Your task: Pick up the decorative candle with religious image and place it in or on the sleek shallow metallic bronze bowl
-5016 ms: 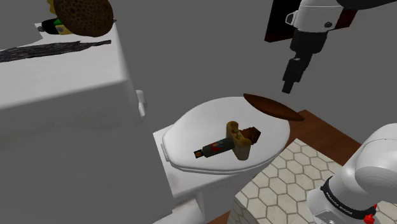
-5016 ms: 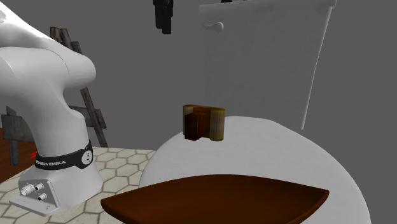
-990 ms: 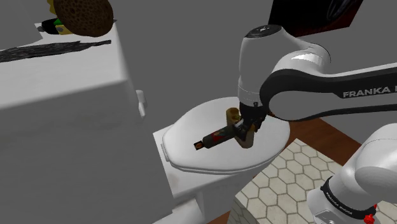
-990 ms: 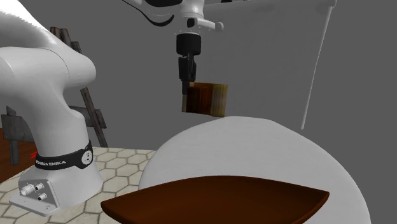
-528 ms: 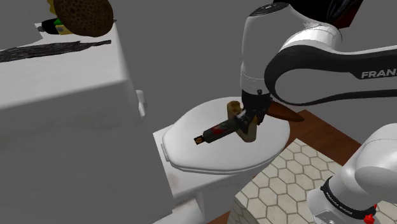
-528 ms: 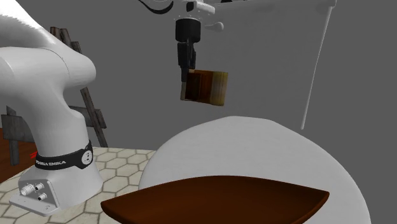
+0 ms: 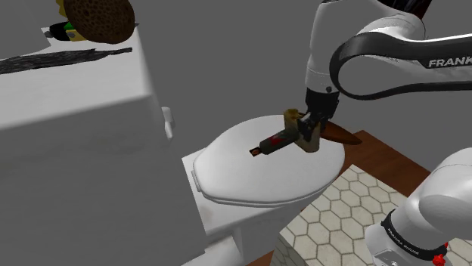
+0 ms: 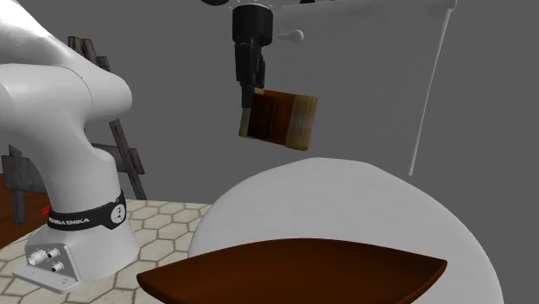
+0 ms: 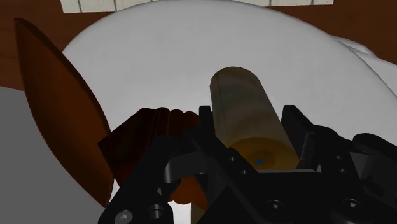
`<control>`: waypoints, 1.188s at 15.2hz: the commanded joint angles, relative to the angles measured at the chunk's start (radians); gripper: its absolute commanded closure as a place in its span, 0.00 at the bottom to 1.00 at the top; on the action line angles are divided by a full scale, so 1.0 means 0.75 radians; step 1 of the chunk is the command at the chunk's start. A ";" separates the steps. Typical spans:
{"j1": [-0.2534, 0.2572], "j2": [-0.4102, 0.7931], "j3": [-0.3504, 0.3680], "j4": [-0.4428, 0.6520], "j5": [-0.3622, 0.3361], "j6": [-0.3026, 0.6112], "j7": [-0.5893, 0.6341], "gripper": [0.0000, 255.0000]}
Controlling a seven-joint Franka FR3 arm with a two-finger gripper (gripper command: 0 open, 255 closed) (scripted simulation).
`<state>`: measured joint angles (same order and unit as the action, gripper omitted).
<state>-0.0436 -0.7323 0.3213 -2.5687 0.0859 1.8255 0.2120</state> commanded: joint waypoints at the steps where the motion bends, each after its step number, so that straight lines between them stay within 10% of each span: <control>1: -0.032 -0.013 -0.063 -0.012 -0.042 0.002 -0.071 1.00; 18: -0.307 0.188 -0.536 0.136 -0.361 0.111 -0.609 1.00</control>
<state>-0.2650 -0.6200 -0.0630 -2.4843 -0.1748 1.8927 -0.2243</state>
